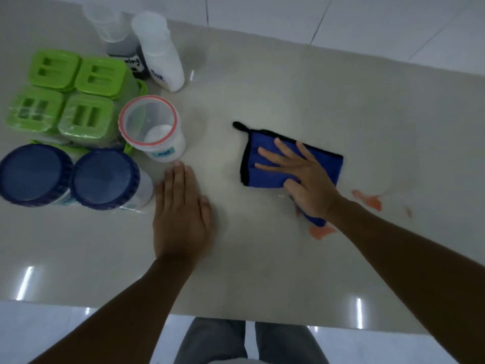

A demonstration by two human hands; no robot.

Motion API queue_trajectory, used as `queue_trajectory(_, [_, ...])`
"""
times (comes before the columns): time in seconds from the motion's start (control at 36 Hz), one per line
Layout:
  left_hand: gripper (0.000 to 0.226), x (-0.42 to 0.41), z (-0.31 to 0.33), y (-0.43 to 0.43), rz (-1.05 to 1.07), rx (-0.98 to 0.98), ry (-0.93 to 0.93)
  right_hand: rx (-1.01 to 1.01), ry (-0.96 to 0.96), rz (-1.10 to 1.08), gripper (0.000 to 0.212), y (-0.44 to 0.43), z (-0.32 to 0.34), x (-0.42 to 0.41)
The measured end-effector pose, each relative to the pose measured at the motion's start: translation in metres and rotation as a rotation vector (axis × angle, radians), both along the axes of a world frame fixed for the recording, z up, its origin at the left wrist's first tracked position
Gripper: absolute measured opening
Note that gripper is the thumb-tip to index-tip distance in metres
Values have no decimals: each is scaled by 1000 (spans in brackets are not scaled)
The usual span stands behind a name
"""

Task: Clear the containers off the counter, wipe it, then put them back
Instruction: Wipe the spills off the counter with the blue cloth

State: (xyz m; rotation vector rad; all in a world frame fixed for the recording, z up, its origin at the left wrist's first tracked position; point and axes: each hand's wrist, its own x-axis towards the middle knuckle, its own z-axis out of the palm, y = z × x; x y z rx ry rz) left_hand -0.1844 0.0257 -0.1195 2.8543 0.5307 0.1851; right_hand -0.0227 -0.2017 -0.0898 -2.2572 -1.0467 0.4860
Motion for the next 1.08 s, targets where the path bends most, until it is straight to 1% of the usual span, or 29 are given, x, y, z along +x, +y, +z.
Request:
queue_trajectory(0.08, [60, 1, 0, 0, -25, 23, 28, -39, 14, -221, 59, -18, 5, 23])
queue_trajectory(0.14, [60, 2, 1, 0, -37, 35, 34, -122, 70, -386, 61, -11, 9, 41])
queue_trajectory(0.17, [60, 2, 0, 0, -42, 40, 35, -185, 54, -422, 63, -3, 10, 46])
queue_trajectory(0.22, [60, 3, 0, 0, -64, 41, 36, -329, -63, -384, 59, 13, 8, 47])
queue_trajectory(0.25, [60, 4, 1, 1, -83, 41, 39, -377, -96, -350, 56, 20, 8, 42])
queue_trajectory(0.28, [61, 6, 1, 1, -108, 40, 41, -400, -113, -307, 58, 26, 8, 34])
queue_trajectory(0.33, [61, 10, 3, 2, -163, 37, 47, -401, -161, -181, 71, 35, 9, 9])
queue_trajectory(0.36, [61, 13, 4, 3, -192, 41, 55, -393, -185, -114, 71, 36, 9, -6])
queue_trajectory(0.42, [60, 18, 5, 6, -248, 64, 66, -358, -226, -10, 65, 26, 5, -35])
queue_trajectory(0.5, [59, 20, 5, 7, -302, 88, 67, -339, -282, 61, 65, -8, 0, -66])
queue_trajectory(0.56, [59, 19, 5, 8, -311, 87, 67, -352, -326, 53, 67, -36, 1, -74])
queue_trajectory(0.61, [59, 18, 5, 8, -309, 77, 56, -360, -340, -9, 68, -61, 2, -70])
queue_trajectory(0.69, [58, 19, 5, 7, -301, 55, 28, -426, -322, -219, 72, -80, 0, -49])
queue_trajectory(0.75, [58, 20, 4, 7, -295, 45, 19, -518, -321, -391, 68, -69, 1, -31])
queue_trajectory(0.81, [58, 20, 4, 7, -294, 41, 11, -577, -281, -542, 72, -46, 3, -19])
queue_trajectory(0.89, [56, 20, 4, 8, -287, 27, -22, -544, -207, -627, 77, -10, 4, -17])
queue_trajectory(0.97, [56, 19, 4, 8, -263, -1, -61, -512, -212, -541, 68, 9, 3, -30])
queue_trajectory(1.08, [55, 11, 3, 7, -223, -33, -74, -503, -369, -221, 57, 6, -2, -66])
